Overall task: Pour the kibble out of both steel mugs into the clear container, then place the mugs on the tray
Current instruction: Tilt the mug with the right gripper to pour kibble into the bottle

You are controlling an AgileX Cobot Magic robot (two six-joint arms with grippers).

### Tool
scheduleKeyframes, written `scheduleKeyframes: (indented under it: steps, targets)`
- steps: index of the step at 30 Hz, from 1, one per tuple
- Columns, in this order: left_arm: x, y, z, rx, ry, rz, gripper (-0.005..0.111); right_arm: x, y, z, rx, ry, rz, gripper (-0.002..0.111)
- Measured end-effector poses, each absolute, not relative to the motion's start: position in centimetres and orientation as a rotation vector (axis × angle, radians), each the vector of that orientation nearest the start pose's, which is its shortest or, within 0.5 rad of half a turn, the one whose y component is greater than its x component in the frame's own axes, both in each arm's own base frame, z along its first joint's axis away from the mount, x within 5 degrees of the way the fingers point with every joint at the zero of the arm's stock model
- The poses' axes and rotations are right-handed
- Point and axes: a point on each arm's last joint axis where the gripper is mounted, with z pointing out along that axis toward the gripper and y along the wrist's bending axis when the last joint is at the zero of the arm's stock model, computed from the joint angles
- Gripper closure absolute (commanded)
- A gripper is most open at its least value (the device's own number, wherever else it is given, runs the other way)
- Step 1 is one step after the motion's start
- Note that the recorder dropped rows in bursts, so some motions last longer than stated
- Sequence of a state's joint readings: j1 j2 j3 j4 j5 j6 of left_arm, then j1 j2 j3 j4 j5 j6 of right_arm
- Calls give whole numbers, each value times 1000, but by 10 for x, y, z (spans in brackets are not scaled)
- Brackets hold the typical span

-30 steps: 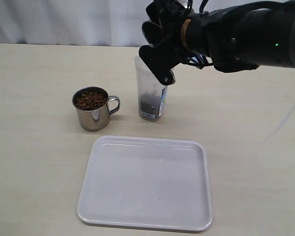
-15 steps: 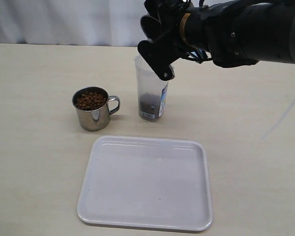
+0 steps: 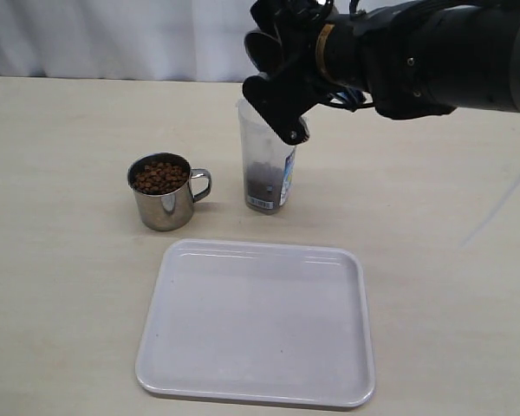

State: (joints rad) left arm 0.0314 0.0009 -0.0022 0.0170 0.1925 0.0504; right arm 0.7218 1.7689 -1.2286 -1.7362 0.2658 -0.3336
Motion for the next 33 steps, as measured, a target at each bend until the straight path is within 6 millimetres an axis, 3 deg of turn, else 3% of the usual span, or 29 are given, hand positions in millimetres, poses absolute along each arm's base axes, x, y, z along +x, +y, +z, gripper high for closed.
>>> scheduleKeyframes:
  steps: [33]
  targets:
    - [56, 2, 196, 27, 1675, 77, 107, 308, 268, 268, -2183, 283, -1289, 104]
